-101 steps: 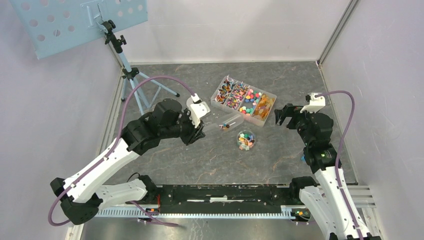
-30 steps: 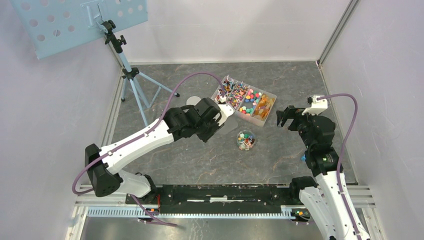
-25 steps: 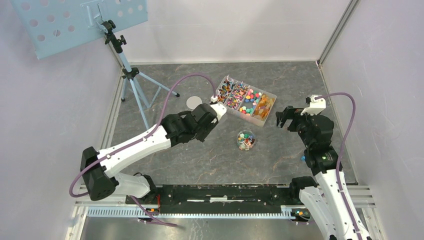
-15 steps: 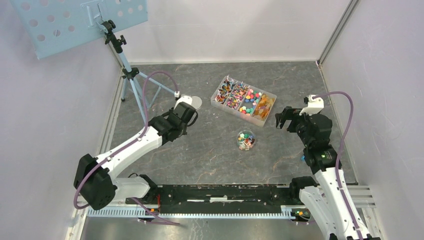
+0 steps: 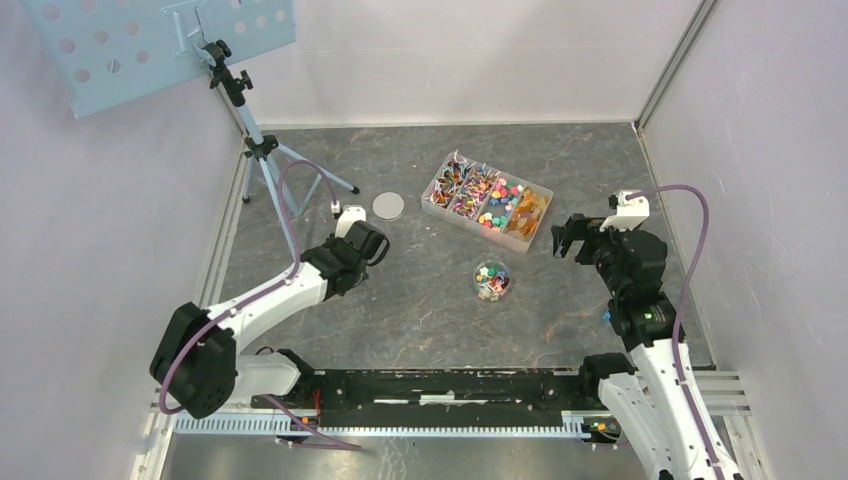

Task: Pack the candies
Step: Place the spatula at the center of the board.

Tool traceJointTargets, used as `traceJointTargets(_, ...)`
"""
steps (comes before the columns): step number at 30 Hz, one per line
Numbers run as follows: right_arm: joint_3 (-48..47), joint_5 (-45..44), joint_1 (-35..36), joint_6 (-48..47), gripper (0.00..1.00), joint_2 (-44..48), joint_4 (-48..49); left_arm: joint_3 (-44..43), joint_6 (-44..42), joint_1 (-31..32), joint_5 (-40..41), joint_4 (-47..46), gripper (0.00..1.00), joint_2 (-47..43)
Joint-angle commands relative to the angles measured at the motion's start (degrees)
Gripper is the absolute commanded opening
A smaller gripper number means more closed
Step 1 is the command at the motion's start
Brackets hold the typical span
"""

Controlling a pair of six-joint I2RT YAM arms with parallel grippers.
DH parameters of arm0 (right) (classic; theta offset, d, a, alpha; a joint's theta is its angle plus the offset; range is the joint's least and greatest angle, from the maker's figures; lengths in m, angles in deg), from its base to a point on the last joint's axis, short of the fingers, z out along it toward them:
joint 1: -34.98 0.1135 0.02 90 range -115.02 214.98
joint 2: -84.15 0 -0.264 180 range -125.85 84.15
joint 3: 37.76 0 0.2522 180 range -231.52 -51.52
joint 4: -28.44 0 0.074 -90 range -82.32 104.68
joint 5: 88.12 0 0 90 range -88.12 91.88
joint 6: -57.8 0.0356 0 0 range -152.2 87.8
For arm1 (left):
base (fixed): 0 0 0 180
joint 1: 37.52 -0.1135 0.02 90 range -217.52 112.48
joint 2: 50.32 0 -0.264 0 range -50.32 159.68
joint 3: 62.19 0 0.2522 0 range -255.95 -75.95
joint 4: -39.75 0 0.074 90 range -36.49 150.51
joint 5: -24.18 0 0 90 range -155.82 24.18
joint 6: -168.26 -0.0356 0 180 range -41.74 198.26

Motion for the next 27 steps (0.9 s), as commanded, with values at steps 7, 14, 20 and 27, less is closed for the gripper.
traceJointTargets(7, -1.95, 1.35, -0.23, -1.49, 0.98, 1.28, 2.20, 2.79, 9.77, -0.22, 0.41, -4.15, 0.23, 5.26)
traceJointTargets(14, -1.64, 1.29, -0.27, -1.46, 0.98, 2.12, 2.75, 3.25, 10.48, -0.23, 0.06, -4.21, 0.27, 6.95)
traceJointTargets(20, -1.79, 1.31, -0.24, -1.52, 0.98, 2.44, 2.57, 2.93, 11.25, -0.30, -2.05, -4.24, 0.42, 7.04)
traceJointTargets(27, -1.93, 1.52, -0.20, -1.17, 0.98, 3.08, 1.75, 1.24, 11.35, -0.30, -2.99, -1.84, 0.59, 3.99)
